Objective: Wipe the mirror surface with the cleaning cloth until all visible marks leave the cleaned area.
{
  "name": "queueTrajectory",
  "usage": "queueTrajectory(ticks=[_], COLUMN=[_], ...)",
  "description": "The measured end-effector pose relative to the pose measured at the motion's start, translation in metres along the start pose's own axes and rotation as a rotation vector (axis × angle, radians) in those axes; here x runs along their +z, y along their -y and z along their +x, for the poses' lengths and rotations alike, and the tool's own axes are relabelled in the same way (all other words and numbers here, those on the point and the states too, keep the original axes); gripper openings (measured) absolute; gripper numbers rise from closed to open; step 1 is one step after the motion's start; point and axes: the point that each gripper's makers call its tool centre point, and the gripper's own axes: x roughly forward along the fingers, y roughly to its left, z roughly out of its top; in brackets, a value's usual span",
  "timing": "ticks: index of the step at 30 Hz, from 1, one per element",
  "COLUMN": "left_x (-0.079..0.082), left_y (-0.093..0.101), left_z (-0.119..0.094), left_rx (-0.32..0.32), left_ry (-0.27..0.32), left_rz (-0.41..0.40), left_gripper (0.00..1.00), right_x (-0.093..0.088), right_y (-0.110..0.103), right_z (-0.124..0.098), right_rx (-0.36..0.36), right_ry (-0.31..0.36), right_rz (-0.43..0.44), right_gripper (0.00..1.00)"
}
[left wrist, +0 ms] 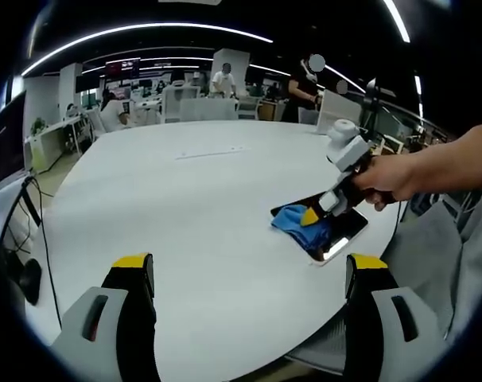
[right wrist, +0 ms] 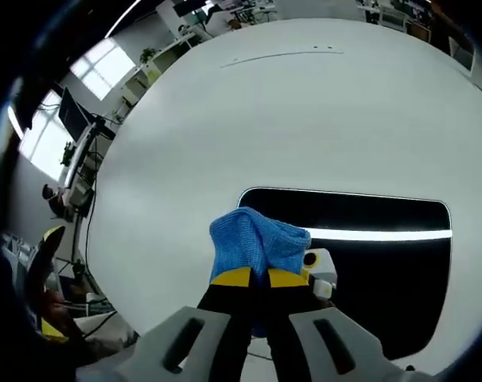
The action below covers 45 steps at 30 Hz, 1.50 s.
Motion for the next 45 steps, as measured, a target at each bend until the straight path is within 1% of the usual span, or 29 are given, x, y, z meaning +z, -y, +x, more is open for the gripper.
queueTrajectory(ticks=[7,15,17,20,26,29,34,45], left_x=[-0.001,0.001,0.002,0.002,0.003,0.003,0.001,0.0], left_y=[0.002,0.004,0.005,0.008,0.011,0.011,0.012,0.015], left_z=[0.001,0.004,0.005,0.008,0.011,0.012,0.014,0.016], left_rx=[-0.004,-0.006,-0.009,-0.015,-0.021,-0.022,-0.023,-0.027], left_ry=[-0.002,0.006,0.009,0.01,0.007,0.004,0.004,0.004], left_rz=[-0.002,-0.012,-0.014,-0.014,-0.01,-0.005,-0.009,-0.012], left_gripper=[0.99,0.99,0.99,0.99,0.99,0.99,0.99,0.99], right_x=[0.0,-0.001,-0.002,-0.003,-0.006,-0.008,-0.007,-0.01], right_y=[0.003,0.015,0.021,0.028,0.042,0.045,0.056,0.075], right_z=[0.0,-0.003,-0.005,-0.008,-0.015,-0.017,-0.018,-0.024], right_rx=[0.001,0.003,0.001,-0.008,-0.013,-0.015,-0.025,-0.02], right_ry=[0.008,0.009,0.012,0.012,0.015,0.019,0.018,0.024], right_rz=[-0.01,-0.008,0.007,0.0,0.014,-0.005,-0.01,0.026], right_gripper=[0.0,0.0,0.0,0.0,0.0,0.0,0.0,0.0])
